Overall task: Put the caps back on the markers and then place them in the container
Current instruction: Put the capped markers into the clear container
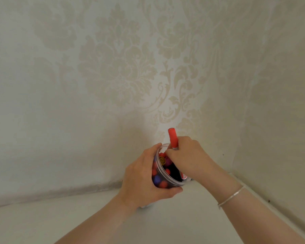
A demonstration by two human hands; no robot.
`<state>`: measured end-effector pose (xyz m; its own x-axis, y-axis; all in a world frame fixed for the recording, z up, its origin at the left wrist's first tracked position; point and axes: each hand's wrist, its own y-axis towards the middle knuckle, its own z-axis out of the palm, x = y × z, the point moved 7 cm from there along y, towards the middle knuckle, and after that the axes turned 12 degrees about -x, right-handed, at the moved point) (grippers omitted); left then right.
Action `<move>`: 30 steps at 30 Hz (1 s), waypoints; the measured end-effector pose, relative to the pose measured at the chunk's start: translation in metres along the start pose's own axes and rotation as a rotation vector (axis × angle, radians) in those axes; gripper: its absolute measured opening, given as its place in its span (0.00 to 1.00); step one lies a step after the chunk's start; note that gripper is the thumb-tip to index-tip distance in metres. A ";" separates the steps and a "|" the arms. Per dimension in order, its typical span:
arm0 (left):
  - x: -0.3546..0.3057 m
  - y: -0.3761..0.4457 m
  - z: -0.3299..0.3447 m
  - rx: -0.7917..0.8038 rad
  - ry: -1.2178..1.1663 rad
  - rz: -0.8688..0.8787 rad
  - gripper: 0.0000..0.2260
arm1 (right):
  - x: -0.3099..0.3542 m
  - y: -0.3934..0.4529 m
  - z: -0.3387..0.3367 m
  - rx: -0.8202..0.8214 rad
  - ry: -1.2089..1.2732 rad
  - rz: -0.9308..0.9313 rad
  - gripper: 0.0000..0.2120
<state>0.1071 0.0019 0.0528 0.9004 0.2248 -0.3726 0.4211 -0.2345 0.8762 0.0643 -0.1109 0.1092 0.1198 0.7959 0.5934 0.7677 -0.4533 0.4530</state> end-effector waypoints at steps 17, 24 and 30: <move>0.005 0.000 -0.001 -0.028 -0.002 -0.030 0.46 | 0.000 -0.001 0.002 0.176 -0.193 -0.006 0.11; 0.008 0.000 -0.005 -0.032 -0.022 -0.071 0.45 | -0.012 0.005 -0.011 0.104 0.403 0.147 0.15; 0.015 -0.001 -0.011 -0.052 -0.033 -0.114 0.44 | -0.021 0.010 -0.018 -0.107 0.616 0.204 0.15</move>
<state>0.1188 0.0163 0.0494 0.8505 0.2154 -0.4799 0.5155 -0.1600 0.8418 0.0580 -0.1394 0.1128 -0.1503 0.3289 0.9323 0.6967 -0.6338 0.3360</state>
